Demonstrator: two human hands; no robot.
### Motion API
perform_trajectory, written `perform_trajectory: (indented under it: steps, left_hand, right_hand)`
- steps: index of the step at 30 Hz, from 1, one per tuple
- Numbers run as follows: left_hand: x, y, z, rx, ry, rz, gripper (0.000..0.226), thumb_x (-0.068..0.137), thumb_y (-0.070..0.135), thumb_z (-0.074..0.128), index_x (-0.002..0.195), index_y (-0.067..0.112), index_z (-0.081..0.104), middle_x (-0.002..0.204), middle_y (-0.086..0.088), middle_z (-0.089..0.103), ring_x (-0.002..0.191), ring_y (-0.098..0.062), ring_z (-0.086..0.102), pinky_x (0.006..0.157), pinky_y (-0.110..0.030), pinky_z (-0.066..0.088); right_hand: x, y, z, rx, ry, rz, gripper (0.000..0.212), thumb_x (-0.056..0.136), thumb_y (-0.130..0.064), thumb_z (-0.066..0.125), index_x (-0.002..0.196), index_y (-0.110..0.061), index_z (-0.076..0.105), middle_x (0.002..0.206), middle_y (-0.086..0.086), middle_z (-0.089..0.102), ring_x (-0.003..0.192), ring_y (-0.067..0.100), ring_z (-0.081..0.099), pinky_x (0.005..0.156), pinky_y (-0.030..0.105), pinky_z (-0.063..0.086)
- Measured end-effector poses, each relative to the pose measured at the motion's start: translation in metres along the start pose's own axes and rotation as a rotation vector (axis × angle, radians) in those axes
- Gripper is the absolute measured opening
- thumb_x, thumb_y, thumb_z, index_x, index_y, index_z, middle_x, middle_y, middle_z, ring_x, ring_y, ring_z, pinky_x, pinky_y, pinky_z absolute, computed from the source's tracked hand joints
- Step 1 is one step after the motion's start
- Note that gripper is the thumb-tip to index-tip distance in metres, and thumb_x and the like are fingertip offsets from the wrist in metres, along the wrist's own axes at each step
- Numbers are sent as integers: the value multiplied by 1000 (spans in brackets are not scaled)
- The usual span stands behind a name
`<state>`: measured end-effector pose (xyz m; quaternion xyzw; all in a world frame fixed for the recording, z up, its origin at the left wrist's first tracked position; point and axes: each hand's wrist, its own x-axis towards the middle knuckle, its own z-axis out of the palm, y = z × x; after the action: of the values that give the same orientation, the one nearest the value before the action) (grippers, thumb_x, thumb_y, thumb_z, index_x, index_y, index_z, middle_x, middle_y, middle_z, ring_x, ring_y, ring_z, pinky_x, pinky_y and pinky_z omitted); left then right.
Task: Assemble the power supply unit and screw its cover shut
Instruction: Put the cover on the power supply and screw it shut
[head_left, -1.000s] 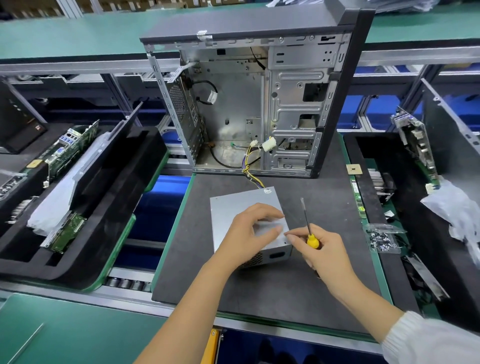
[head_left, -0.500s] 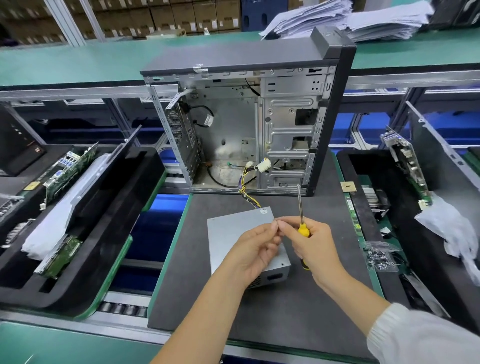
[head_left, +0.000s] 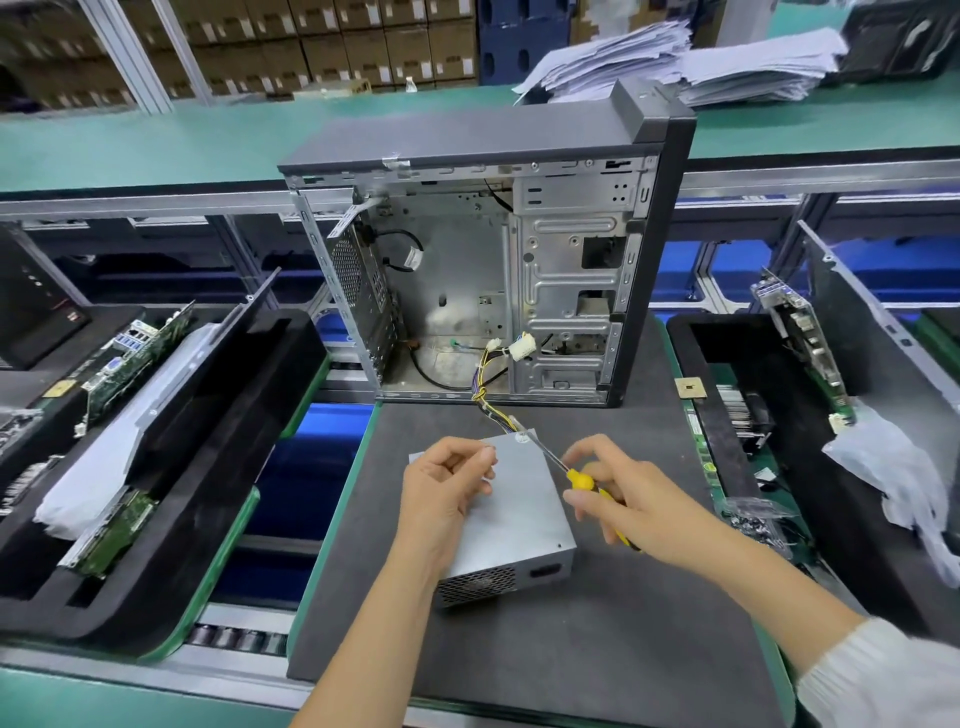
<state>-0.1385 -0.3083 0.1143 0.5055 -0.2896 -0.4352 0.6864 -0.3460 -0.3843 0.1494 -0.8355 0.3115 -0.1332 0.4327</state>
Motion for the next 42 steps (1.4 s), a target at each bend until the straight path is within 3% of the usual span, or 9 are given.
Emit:
perform_trajectory:
  steps: [3,6,13,16,19,24,33,39,42]
  left_hand:
    - [-1,-2,0,20,-6,23,2,74,11,74,76,12,73,66,-4,64,58,-11,57,56,-18,47]
    - [-2,-5,0,48,-11,44,20,80,-2,69,74,15,76,69,-3,67,61,-11,61,58,-18,50]
    - [-2,-5,-2,3,-29,59,6,70,15,75,75,17,77,69,-1,67,65,-10,61,63,-19,52]
    - [-2,-5,-1,31,-43,61,5,70,15,75,75,17,77,70,-1,67,66,-11,61,66,-20,52]
    - [-2,-5,-1,35,-45,60,4,71,14,75,75,16,76,71,-2,67,67,-11,61,66,-20,52]
    - [-1,-5,0,19,-49,37,7,71,15,76,77,12,75,73,-4,66,68,-12,60,67,-20,52]
    - [-1,-5,0,100,-71,63,3,74,12,75,74,14,74,70,-1,66,67,-10,58,67,-20,52]
    - [-4,-8,3,338,-142,125,23,82,-1,72,72,20,72,76,3,67,71,-10,58,67,-21,48]
    - [-7,-10,9,440,-172,161,28,82,-1,73,70,24,71,75,5,65,72,-11,58,67,-24,46]
  right_hand:
    - [-2,1,-5,-68,74,-36,11,93,-37,55,102,-43,55,79,-14,64,57,6,56,61,29,50]
    - [-2,0,-6,-208,118,-71,20,91,-39,55,108,-47,62,85,-33,61,75,-3,57,68,26,48]
    - [-3,2,-11,-189,185,-69,20,91,-39,55,108,-44,64,89,-35,61,86,-1,59,78,31,50]
    - [-3,3,-12,-229,185,-68,21,92,-40,55,110,-46,63,89,-34,61,85,-4,57,72,26,47]
    - [-3,5,-12,-296,192,-79,22,92,-42,54,110,-47,63,80,-28,58,79,-3,53,59,17,35]
    - [-3,3,-15,-327,190,-86,22,92,-40,55,110,-49,63,74,-19,56,74,1,51,57,21,37]
    - [-3,-7,-29,-508,114,-74,25,94,-45,48,116,-50,59,89,-16,48,75,1,50,63,22,40]
    - [8,-29,-61,-708,-108,-66,27,94,-46,47,118,-49,58,80,-18,48,72,-3,43,60,22,31]
    - [15,-46,-79,-759,-143,-52,24,89,-50,53,112,-46,58,81,-25,58,79,-2,50,63,24,36]
